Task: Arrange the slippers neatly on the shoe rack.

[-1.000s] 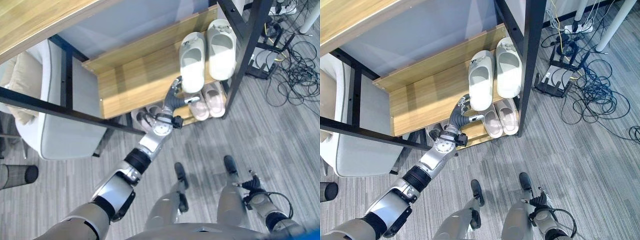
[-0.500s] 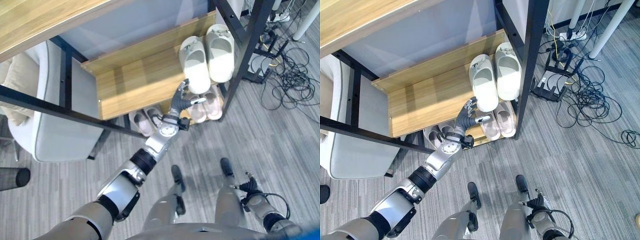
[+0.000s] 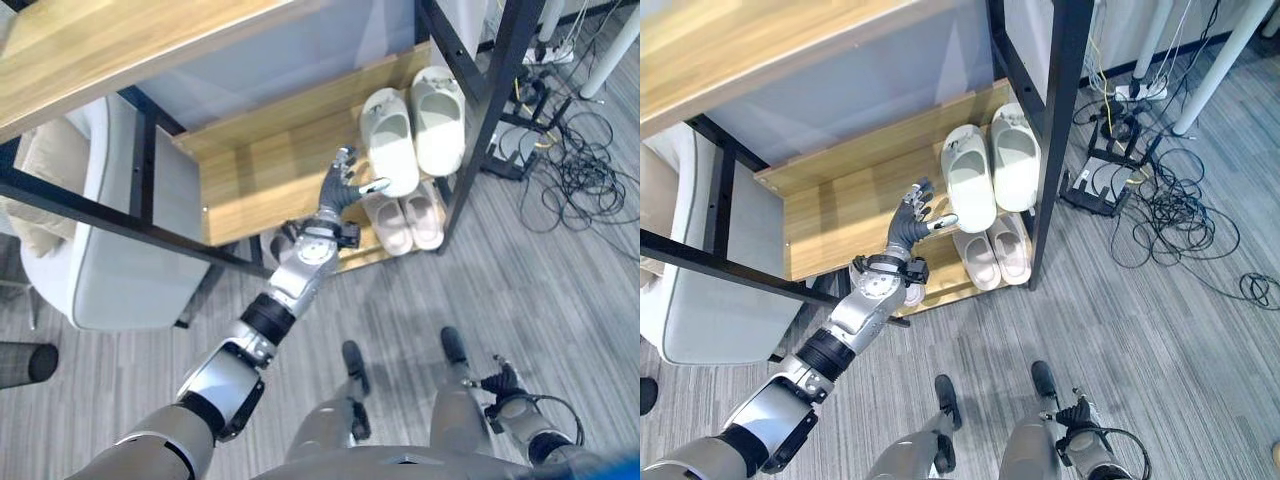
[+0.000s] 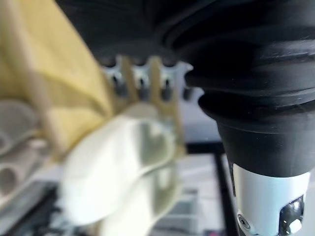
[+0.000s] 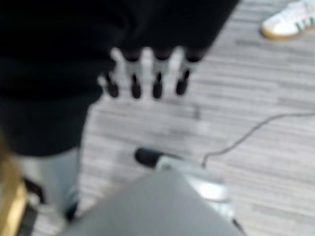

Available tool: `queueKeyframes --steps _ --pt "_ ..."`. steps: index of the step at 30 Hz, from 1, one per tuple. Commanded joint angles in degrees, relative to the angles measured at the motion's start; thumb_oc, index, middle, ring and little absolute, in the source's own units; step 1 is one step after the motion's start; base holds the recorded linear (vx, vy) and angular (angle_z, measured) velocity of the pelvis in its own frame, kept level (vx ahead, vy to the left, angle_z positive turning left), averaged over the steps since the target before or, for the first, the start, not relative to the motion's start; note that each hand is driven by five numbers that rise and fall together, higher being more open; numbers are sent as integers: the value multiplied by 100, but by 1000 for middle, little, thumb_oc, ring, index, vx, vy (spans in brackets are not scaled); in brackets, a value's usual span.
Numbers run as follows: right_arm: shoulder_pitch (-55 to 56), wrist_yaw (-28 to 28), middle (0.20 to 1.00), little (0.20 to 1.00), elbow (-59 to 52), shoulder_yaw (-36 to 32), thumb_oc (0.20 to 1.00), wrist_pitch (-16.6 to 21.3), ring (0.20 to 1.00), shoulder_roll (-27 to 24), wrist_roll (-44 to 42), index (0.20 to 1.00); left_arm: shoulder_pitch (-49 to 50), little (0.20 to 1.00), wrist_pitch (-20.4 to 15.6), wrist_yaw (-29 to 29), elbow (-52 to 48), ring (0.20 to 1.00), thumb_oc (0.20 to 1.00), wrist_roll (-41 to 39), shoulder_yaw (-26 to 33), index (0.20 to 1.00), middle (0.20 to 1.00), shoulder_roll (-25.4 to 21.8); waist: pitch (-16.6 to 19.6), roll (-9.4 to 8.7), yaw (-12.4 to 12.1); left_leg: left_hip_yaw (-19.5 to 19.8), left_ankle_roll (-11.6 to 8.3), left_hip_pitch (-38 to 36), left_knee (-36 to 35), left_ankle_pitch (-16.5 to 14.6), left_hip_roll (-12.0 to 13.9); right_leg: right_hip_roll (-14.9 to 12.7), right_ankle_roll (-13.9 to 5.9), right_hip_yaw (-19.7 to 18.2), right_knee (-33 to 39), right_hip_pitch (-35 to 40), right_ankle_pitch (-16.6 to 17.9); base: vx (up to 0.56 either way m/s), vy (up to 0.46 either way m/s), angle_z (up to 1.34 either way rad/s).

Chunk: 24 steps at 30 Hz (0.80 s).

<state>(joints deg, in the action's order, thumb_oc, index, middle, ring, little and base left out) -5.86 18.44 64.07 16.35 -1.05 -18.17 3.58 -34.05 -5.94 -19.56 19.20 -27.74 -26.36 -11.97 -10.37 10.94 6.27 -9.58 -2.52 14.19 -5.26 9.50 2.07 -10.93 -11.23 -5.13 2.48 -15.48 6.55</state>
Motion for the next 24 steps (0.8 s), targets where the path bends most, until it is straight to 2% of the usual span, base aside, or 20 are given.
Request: queueKeyframes --steps 1,5,9,10,14,16,19,21,22,23,24 --pt "71 -46 1000 1000 29 -31 1000 -8 1000 48 -116 1000 -159 1000 -375 231 -190 1000 1000 -96 312 1000 1000 -42 -88 -73 -186 732 -386 85 26 -299 29 127 81 643 -176 94 -421 0 0 0" --pt "177 -112 1000 1000 29 -110 1000 -8 1000 108 -100 1000 398 1000 -297 522 -625 1000 1000 -30 352 1000 1000 -250 -12 -99 -257 781 -404 -46 26 -317 51 147 100 729 -150 301 -471 10 -30 11" --pt "237 -191 1000 1000 38 -233 1000 6 1000 162 -59 1000 1407 1000 -201 1125 -1051 1000 1000 -259 377 1000 1000 -620 125 -157 -331 788 -413 -253 26 -345 109 187 119 828 -102 569 -515 23 -44 3" --pt "256 -250 1000 1000 80 -310 1000 36 1000 198 -38 1000 1995 1000 -225 1397 -1369 1000 1000 -103 503 1000 1000 -887 224 -202 -395 798 -408 -372 26 -366 135 215 139 877 -79 709 -544 20 -53 -1" --pt "338 -348 1000 1000 194 -394 1000 65 1000 234 7 1000 2768 1000 -304 1699 -1468 1000 1000 -279 896 1000 1000 -964 388 -299 -489 825 -408 -579 26 -406 156 250 159 982 0 982 -571 32 -53 7" --pt "452 -457 1000 1000 303 -534 1000 73 1000 250 -81 1000 3389 1000 -235 1823 -1300 1000 1000 -857 1338 1000 1000 -777 538 -434 -623 900 -387 -755 26 -427 183 308 200 1101 65 1223 -604 34 -86 13" --pt "524 -539 1000 1000 364 -583 1000 101 1000 270 -72 1000 3727 1000 -222 1956 -1189 1000 1000 -796 1507 1000 1000 -869 621 -506 -668 927 -377 -899 26 -460 193 344 214 1151 123 1397 -623 32 -48 19" --pt "585 -611 1000 1000 466 -618 1000 106 1000 281 -71 1000 3917 1000 -125 2109 -582 1000 1000 -871 1581 1000 1000 -751 714 -564 -711 961 -369 -1009 26 -484 215 374 231 1194 173 1534 -643 43 -48 10" --pt "619 -672 1000 1000 514 -680 1000 131 1000 287 -132 1000 4110 1000 -52 2220 5 1000 1000 -712 1584 1000 1000 -698 771 -615 -735 987 -357 -1088 26 -508 231 394 234 1230 189 1632 -664 33 -41 3" --pt "620 -672 1000 1000 514 -680 1000 131 1000 286 -132 1000 4108 1000 -57 2222 11 1000 1000 -712 1583 1000 1000 -697 767 -614 -734 988 -357 -1093 26 -509 230 394 234 1232 191 1639 -664 12 -26 4" --pt "609 -700 1000 1000 529 -682 1000 128 1000 277 -163 1000 4138 1000 -29 2214 479 1000 1000 -475 1523 1000 1000 -646 790 -635 -734 992 -354 -1122 26 -510 239 405 238 1248 194 1674 -671 -2 -3 4"
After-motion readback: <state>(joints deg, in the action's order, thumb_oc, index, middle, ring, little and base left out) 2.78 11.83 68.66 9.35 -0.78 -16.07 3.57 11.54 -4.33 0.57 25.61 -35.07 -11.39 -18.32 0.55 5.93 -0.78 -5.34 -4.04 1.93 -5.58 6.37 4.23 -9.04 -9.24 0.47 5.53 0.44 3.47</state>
